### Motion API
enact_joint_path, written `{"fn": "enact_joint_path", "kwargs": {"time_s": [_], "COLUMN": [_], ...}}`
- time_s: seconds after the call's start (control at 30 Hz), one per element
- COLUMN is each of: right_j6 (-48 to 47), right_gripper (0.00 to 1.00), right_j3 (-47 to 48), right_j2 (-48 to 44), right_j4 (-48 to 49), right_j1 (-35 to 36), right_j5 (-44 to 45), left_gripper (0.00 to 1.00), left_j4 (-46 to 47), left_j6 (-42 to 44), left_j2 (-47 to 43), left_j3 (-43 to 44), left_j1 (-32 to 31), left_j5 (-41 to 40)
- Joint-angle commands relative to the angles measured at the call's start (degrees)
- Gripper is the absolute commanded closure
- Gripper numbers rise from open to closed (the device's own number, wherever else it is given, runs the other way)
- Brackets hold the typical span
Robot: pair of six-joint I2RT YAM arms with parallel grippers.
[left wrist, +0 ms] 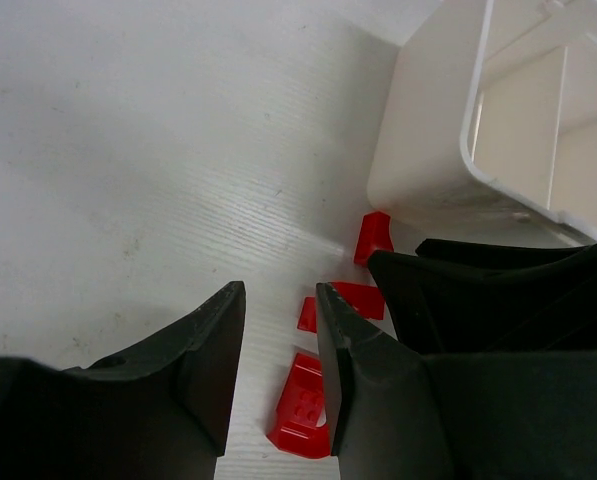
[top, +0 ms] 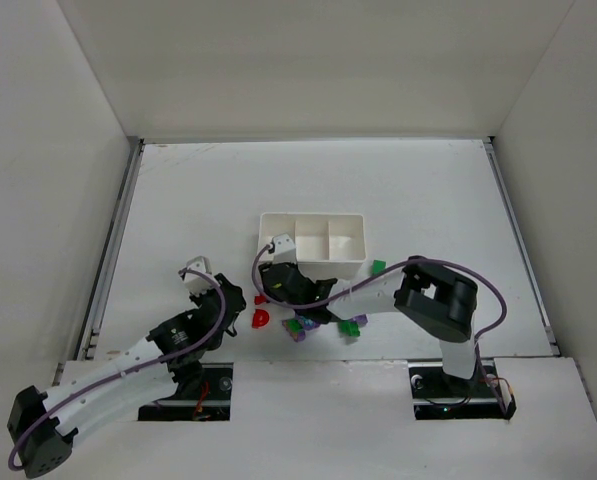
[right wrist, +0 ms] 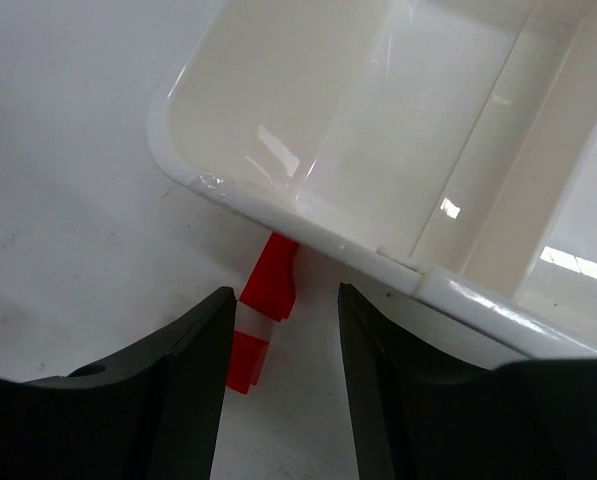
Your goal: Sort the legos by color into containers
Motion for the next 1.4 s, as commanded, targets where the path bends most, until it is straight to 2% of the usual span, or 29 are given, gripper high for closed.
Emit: {"fn": "enact_joint_path", "kwargs": {"time_s": [0.0, 0.1, 0.17, 0.4, 0.5, 0.57, 0.63, 0.73, 1.03, 1.2, 1.37], "right_j6": [0.8, 1.59, 2.47, 3.35, 3.09, 2.65, 1.51, -0.78, -1.83, -3.68, -4.03], "right_gripper": [0.47, 0.43, 0.45, 0.65, 0.79, 0.82, 0.82, 0.82, 0.81, 0.81, 0.8], "right_j3": [2.31, 3.54, 3.89, 3.89, 3.28, 1.71, -0.49, -2.95, -6.13, -3.67, 0.28], "right_j2": [-0.55, 1.38, 2.61, 4.11, 2.89, -0.35, -5.62, -12.74, -25.06, -24.02, -17.96], "right_j4": [3.6, 3.34, 3.08, 2.81, 2.55, 2.9, 3.16, 3.34, 0.0, -0.35, -0.53], "right_j1": [0.78, 0.87, 0.78, 0.52, 0.52, 0.87, 1.48, 2.01, 2.45, -1.59, -5.54], "right_j5": [0.28, 0.19, 0.46, 2.21, 3.97, 4.67, 4.76, 4.15, 0.72, -2.44, -4.46], "left_gripper": [0.68, 0.68, 0.68, 0.68, 0.64, 0.6, 0.56, 0.55, 0.56, 0.55, 0.54], "left_j4": [-2.56, -3.44, -3.8, -5.12, -5.2, -5.2, -6.95, -8.45, -8.02, -7.67, -6.61], "left_j6": [-3.58, -3.58, -3.58, -4.11, -4.11, -3.41, -3.66, -3.93, -3.49, -3.49, -4.02], "left_j2": [-0.44, -1.75, -2.28, -0.71, 0.87, 2.01, 3.42, 5.27, 6.67, 11.77, 17.13], "left_j3": [0.4, 0.84, 0.84, 1.45, 2.16, 2.68, 3.38, 4.26, 4.53, 5.5, 5.85], "left_j1": [-0.46, -0.55, -0.55, -1.34, -2.21, -2.92, -3.88, -4.59, -9.33, -11.79, -12.24], "left_j5": [-1.72, -2.42, -2.25, -1.28, -0.85, 0.47, 3.53, 7.85, 9.7, 9.09, 8.12]}}
